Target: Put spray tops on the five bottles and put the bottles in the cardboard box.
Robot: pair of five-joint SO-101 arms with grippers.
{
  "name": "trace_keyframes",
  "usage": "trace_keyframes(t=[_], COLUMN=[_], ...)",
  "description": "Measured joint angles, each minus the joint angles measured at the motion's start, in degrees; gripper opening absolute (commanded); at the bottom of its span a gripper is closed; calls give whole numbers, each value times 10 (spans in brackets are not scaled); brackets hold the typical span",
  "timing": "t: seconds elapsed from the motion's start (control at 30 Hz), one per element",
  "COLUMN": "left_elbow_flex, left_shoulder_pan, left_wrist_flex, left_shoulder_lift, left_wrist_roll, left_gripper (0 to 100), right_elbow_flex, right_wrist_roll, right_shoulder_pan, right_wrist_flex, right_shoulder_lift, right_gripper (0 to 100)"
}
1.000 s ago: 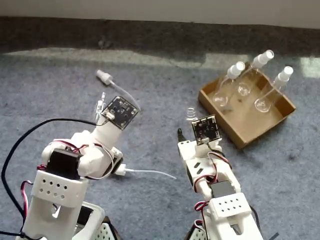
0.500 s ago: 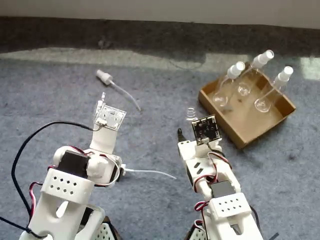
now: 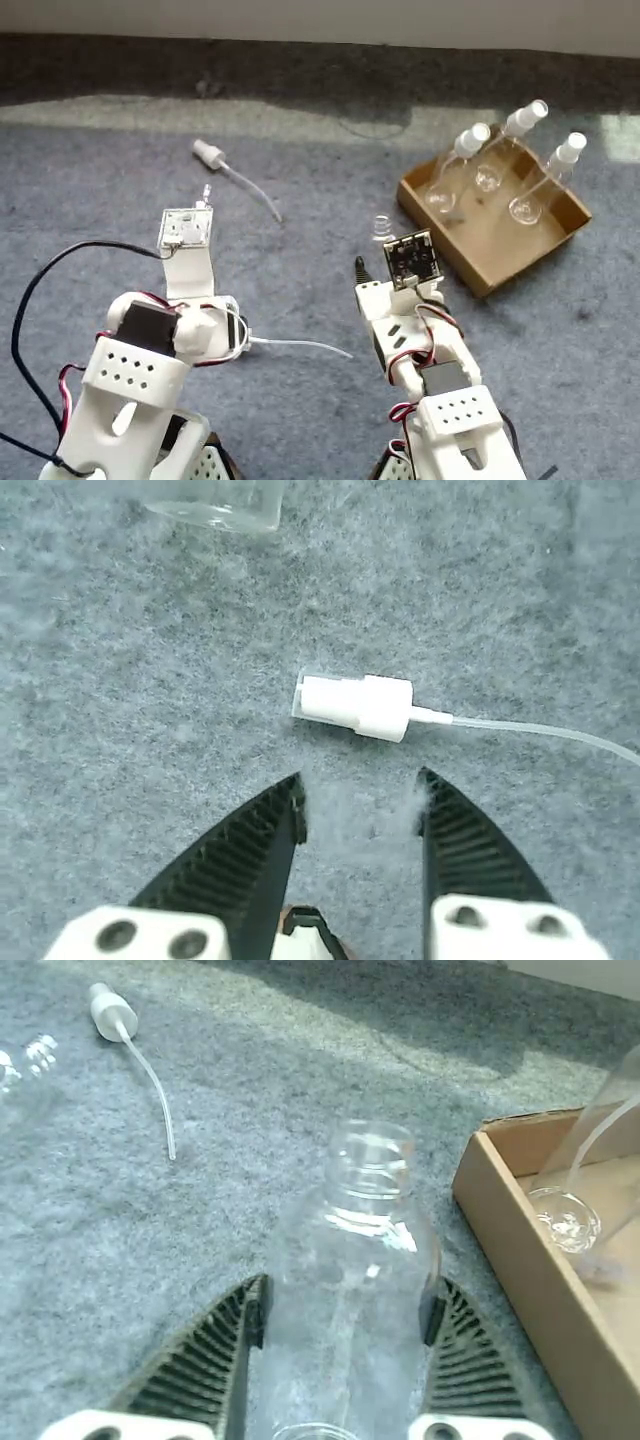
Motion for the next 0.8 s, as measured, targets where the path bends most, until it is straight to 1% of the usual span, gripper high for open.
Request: trace_keyframes(t=[0.17, 0.23, 0.4, 0.47, 0.6, 0.8], left_elbow_flex=[15, 15, 15, 11, 8, -23], left_shoulder_pan=[0, 0, 0, 0, 0, 0], left_wrist_flex=[-28, -32, -34, -34, -34, -34], left_shoulder_lift=[0, 0, 0, 0, 0, 0], left_wrist_roll=[17, 17, 29, 40, 60, 76], left_gripper=[168, 216, 389, 431, 418, 328], right_elbow_flex=[0, 0, 0, 0, 0, 0], right_wrist_roll=[0, 0, 0, 0, 0, 0], right_shoulder_pan=[0, 0, 0, 0, 0, 0], right_wrist_flex=[0, 0, 0, 0, 0, 0], right_shoulder_lift=[0, 0, 0, 0, 0, 0], right_gripper=[120, 120, 120, 120, 120, 120])
